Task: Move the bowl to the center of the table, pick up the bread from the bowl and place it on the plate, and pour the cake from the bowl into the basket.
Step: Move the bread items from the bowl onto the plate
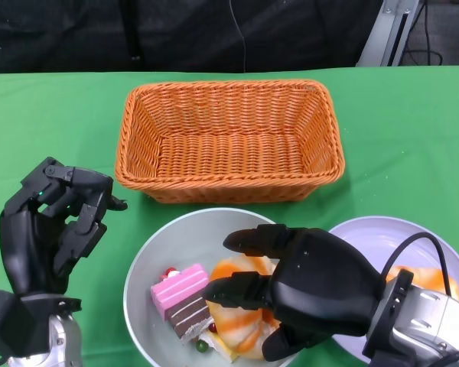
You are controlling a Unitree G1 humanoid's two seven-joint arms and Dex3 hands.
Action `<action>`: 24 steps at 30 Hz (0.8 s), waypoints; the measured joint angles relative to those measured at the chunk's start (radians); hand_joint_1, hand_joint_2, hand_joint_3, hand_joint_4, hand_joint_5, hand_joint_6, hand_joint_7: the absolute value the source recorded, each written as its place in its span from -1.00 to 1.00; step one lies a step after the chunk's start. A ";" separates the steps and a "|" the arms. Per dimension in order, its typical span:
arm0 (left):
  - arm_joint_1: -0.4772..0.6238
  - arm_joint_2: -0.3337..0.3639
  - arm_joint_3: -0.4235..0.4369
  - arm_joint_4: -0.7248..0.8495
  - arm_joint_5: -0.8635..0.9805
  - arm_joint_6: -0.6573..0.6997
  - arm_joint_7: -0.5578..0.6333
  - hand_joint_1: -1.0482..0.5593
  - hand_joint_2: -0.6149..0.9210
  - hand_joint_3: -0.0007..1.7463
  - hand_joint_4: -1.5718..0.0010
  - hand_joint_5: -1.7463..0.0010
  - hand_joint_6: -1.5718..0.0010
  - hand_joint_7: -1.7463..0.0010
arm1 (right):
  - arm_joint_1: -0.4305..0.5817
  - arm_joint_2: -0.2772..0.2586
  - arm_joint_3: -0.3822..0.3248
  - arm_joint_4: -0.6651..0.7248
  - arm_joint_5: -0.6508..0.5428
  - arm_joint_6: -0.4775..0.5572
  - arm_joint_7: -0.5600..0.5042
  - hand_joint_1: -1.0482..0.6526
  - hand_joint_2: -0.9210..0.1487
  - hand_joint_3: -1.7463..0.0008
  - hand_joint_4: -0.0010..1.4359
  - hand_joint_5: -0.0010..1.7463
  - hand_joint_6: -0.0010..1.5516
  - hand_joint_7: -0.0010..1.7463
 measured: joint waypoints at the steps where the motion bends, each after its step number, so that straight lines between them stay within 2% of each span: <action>1: 0.001 0.000 0.000 0.000 0.004 0.000 0.000 0.14 0.99 -0.54 -0.04 -0.63 -0.12 -0.24 | -0.001 0.000 0.001 0.000 0.000 0.001 0.002 -0.85 -0.93 1.00 -0.08 -0.99 -0.27 -1.00; 15: 0.012 -0.007 -0.002 -0.001 0.016 -0.008 0.001 0.12 0.99 -0.56 -0.04 -0.64 -0.10 -0.26 | -0.026 -0.001 0.039 0.020 -0.003 0.013 0.033 -0.83 -0.99 0.99 -0.07 -0.99 -0.26 -0.99; 24: 0.025 -0.014 -0.004 -0.008 0.025 -0.012 0.006 0.11 1.00 -0.58 -0.03 -0.64 -0.09 -0.26 | -0.078 0.001 0.069 0.138 -0.019 0.017 -0.011 -0.76 -0.99 0.98 -0.05 -0.99 -0.23 -0.99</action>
